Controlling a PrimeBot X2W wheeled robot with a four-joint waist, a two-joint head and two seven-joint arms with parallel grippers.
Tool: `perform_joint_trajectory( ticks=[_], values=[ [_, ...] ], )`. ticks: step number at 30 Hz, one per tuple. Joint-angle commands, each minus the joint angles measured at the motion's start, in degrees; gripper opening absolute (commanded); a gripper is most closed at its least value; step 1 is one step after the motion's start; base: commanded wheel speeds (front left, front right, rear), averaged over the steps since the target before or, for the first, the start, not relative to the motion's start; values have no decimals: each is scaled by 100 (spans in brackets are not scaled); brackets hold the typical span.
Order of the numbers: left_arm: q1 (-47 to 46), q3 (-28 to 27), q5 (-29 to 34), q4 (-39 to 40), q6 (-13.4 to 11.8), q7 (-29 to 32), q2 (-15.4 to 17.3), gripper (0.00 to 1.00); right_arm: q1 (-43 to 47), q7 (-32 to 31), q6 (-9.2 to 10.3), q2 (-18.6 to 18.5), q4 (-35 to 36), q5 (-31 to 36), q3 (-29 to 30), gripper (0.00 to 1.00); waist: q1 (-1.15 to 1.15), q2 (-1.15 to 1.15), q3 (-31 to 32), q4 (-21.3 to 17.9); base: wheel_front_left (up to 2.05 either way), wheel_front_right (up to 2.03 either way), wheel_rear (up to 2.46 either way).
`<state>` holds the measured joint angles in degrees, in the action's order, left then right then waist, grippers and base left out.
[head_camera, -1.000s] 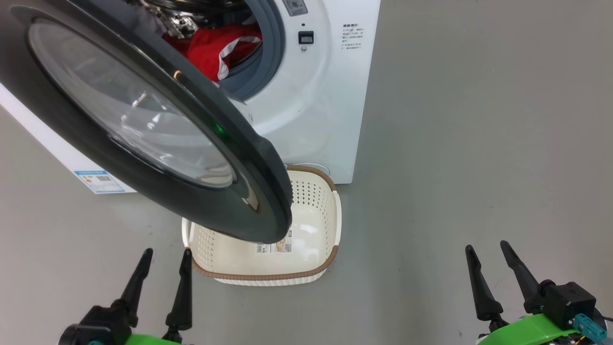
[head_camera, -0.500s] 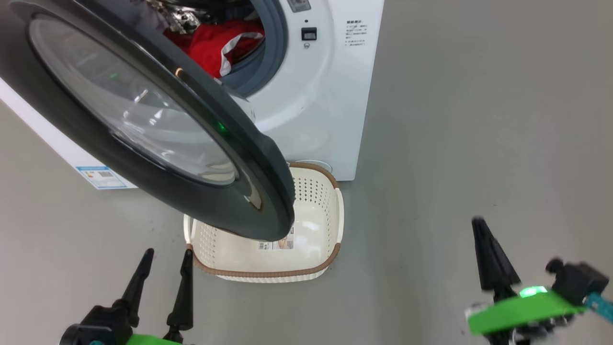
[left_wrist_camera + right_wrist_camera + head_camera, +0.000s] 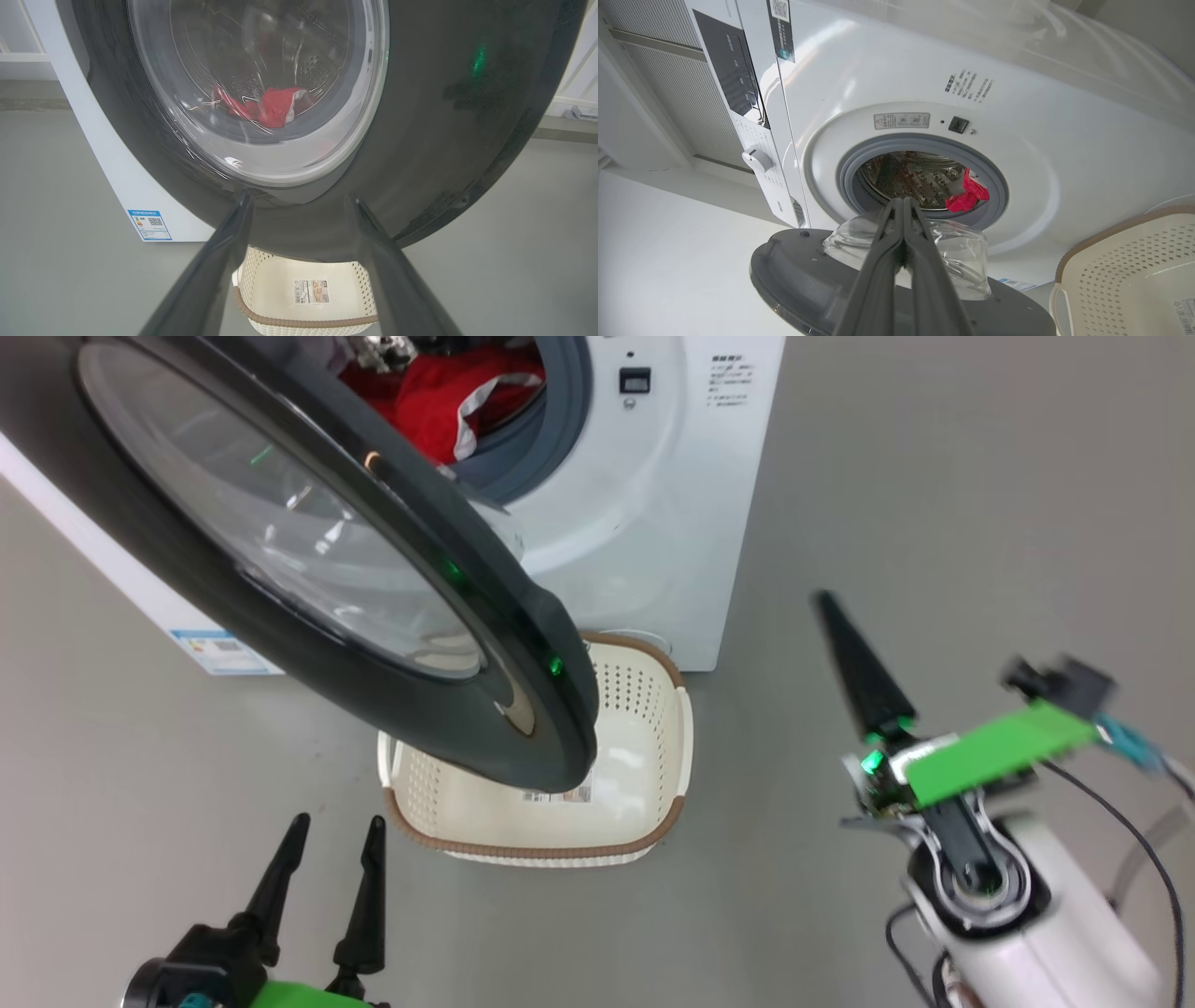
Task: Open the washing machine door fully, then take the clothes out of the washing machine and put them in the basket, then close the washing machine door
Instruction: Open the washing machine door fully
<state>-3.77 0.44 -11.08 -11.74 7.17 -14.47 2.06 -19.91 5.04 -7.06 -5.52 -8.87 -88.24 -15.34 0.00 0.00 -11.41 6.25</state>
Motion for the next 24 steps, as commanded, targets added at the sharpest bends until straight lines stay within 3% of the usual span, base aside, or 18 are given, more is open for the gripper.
perform_joint_trajectory(
  ticks=[1, 6, 12, 19, 24],
  values=[
    [-156, -149, -15, 122, 32, -52, 82, 100, -277, -297, -43, -15, 106, -205, -160, 0, 0, 0, -73, 58, 0, 0, 0],
    [-239, -69, -70, 81, 32, -52, 82, 100, -854, -1860, -43, -41, -357, -998, -258, 0, 0, 0, -183, 180, 0, 0, 0],
    [-289, 17, -123, 40, 32, -52, 82, 100, -1506, -3529, -43, -60, -1181, -1507, -278, 0, 0, 0, -237, 308, 0, 0, 0],
    [-352, 132, -176, -17, 32, -52, 82, 100, -2239, -4675, -43, -9, -2004, -1771, -276, 0, 0, 0, -305, 459, 0, 0, 0],
    [-365, 191, -201, -36, 32, -52, 82, 100, -2573, -5122, -43, 31, -2390, -1802, -382, 0, 0, 0, -330, 541, 0, 0, 0]
  ],
)
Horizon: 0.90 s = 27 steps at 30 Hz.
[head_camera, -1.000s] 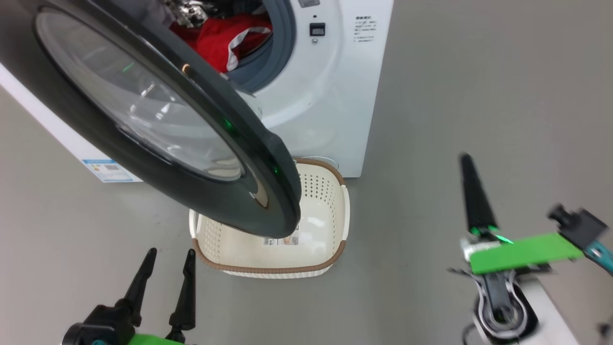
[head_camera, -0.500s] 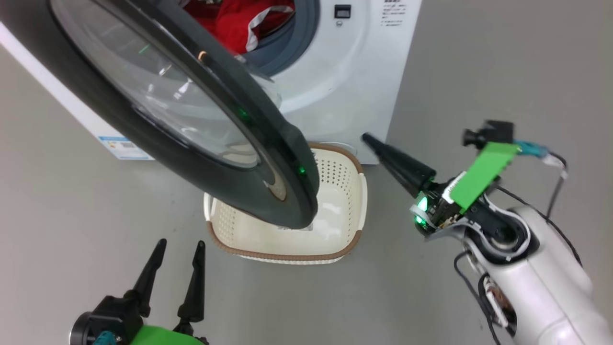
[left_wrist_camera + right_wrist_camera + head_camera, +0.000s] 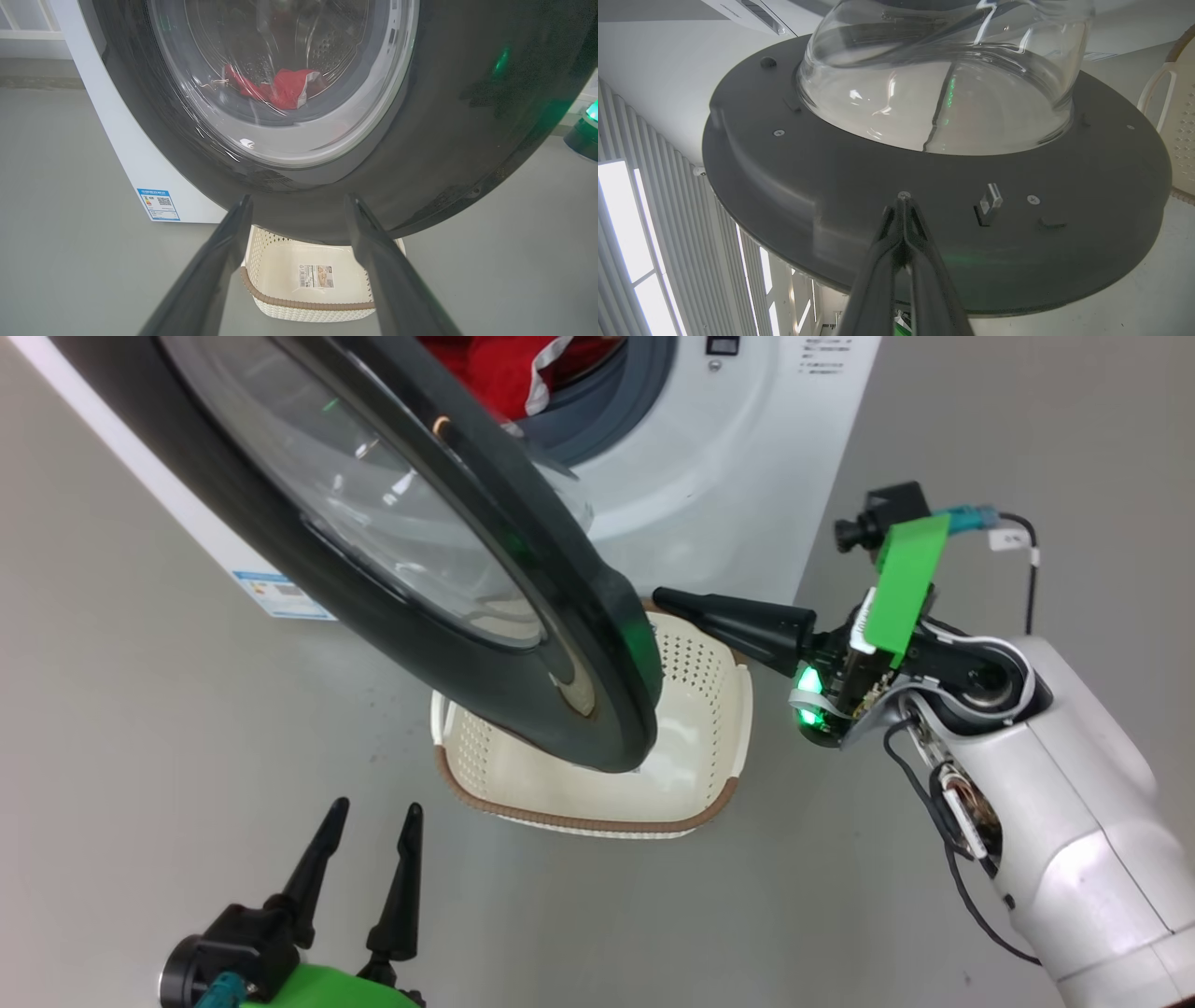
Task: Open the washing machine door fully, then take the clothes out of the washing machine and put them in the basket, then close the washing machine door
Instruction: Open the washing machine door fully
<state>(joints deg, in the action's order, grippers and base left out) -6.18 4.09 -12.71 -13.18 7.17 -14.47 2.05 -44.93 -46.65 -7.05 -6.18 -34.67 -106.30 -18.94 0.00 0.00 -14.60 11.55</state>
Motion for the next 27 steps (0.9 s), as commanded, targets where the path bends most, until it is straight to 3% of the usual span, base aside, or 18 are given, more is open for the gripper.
perform_joint_trajectory(
  ticks=[1, 8, 27],
  values=[
    [-125, -160, -47, 107, 32, -52, 83, 100, -131, -45, -44, 115, 105, -17, -46, 0, 0, 0, -16, 29, 0, 0, 0],
    [-116, -59, -123, 79, 32, -52, 83, 100, -321, -438, -44, 200, -149, 42, -193, 0, 0, 0, 6, 194, 0, 0, 0],
    [220, -47, -172, 26, 32, -52, 83, 100, 415, -668, -44, 326, 100, 39, -473, 0, 0, 0, 571, 805, 0, 0, 0]
  ],
)
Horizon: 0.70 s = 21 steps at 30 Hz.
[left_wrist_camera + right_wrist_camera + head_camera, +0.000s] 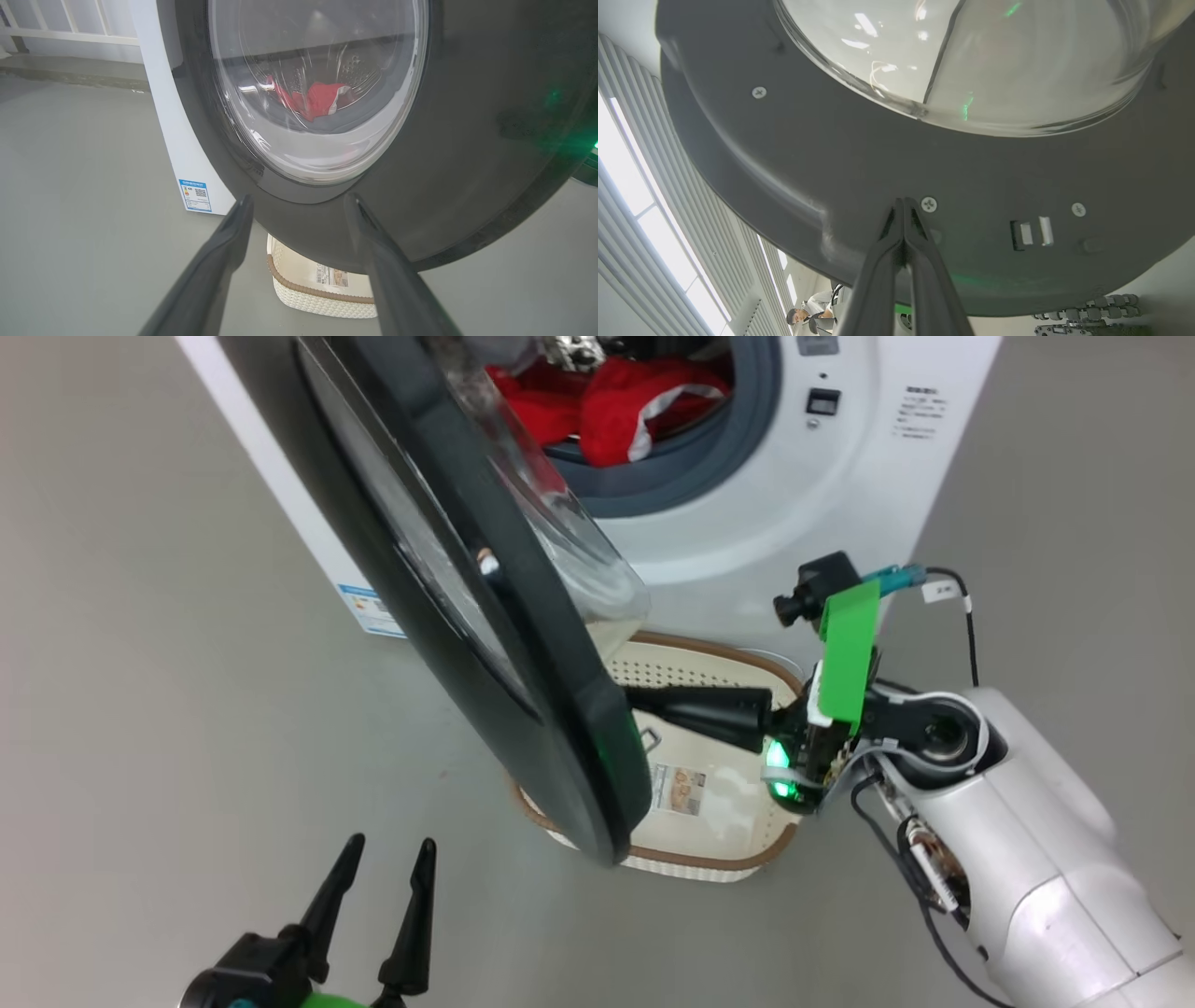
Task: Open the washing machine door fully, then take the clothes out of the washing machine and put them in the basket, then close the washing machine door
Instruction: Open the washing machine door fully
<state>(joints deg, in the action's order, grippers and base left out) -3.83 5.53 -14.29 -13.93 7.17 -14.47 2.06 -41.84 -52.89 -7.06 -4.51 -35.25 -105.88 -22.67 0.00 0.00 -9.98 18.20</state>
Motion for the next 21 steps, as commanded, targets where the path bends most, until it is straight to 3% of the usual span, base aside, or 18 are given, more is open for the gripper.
perform_joint_trajectory(
  ticks=[1, 21],
  values=[
    [1, -199, -12, 103, 32, -52, 82, 100, 132, -46, -43, 160, 183, -24, -141, 0, 0, 0, 129, 183, 0, 0, 0],
    [161, -284, -32, 127, -64, -52, 82, 100, 419, 274, -43, 163, 512, -562, -885, 0, 0, 0, 394, 823, 0, 0, 0]
  ],
)
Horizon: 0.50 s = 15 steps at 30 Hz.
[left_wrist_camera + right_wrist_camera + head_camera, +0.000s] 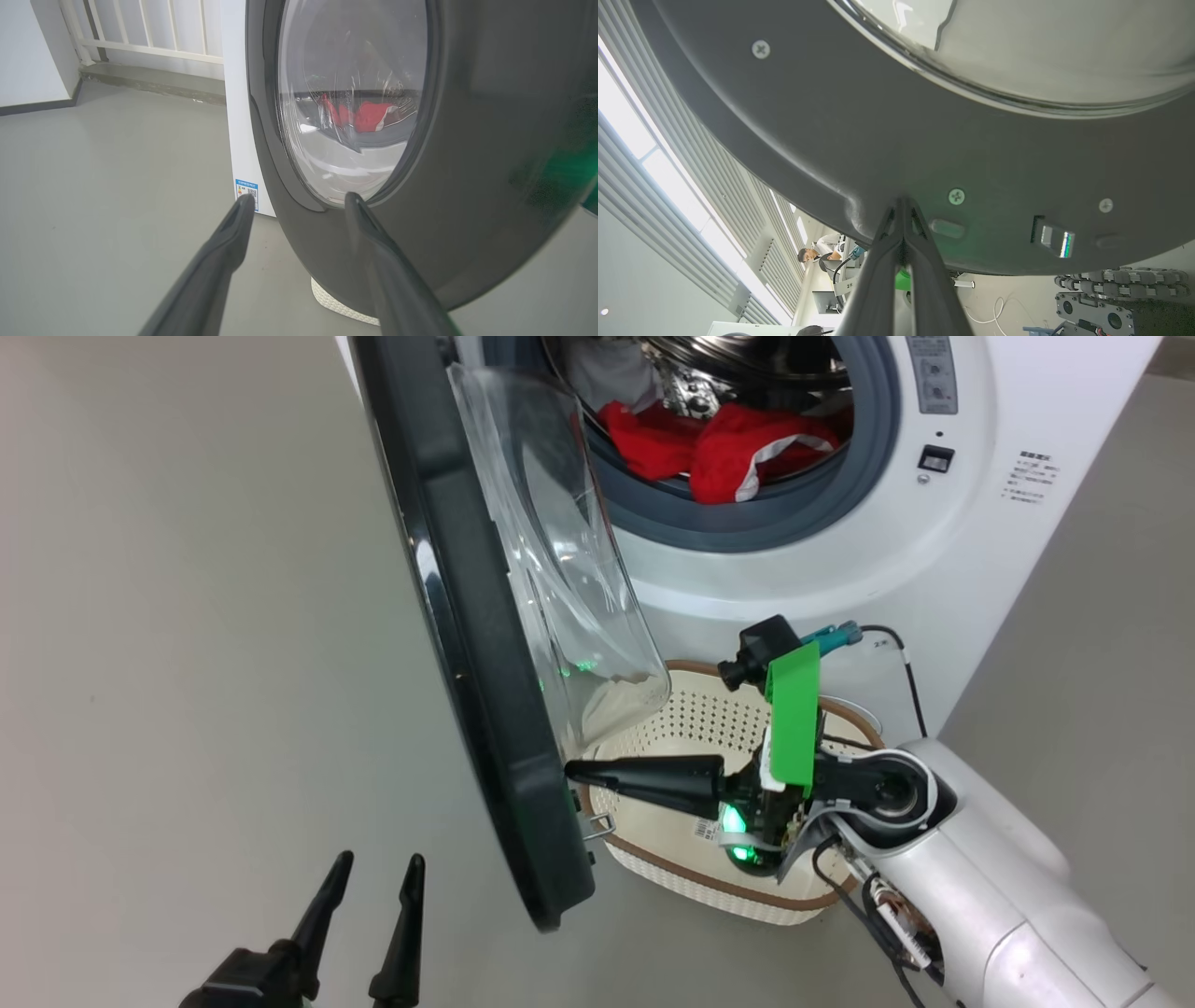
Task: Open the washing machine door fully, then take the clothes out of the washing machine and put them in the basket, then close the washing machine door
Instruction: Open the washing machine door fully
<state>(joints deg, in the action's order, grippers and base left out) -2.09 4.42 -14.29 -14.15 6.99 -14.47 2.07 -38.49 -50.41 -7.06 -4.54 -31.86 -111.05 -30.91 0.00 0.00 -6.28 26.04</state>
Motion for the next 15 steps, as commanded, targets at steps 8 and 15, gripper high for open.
perform_joint_trajectory(
  ticks=[8, 15],
  values=[
    [-11, -143, -60, 207, -72, -52, 81, 100, 94, 161, -43, 166, 213, -74, -233, 0, 0, 0, -2, 125, 0, 0, 0],
    [-5, -184, -65, 241, -81, -52, 81, 100, 123, 270, -43, 166, 223, -7, -238, 0, 0, 0, -19, 95, 0, 0, 0]
  ],
)
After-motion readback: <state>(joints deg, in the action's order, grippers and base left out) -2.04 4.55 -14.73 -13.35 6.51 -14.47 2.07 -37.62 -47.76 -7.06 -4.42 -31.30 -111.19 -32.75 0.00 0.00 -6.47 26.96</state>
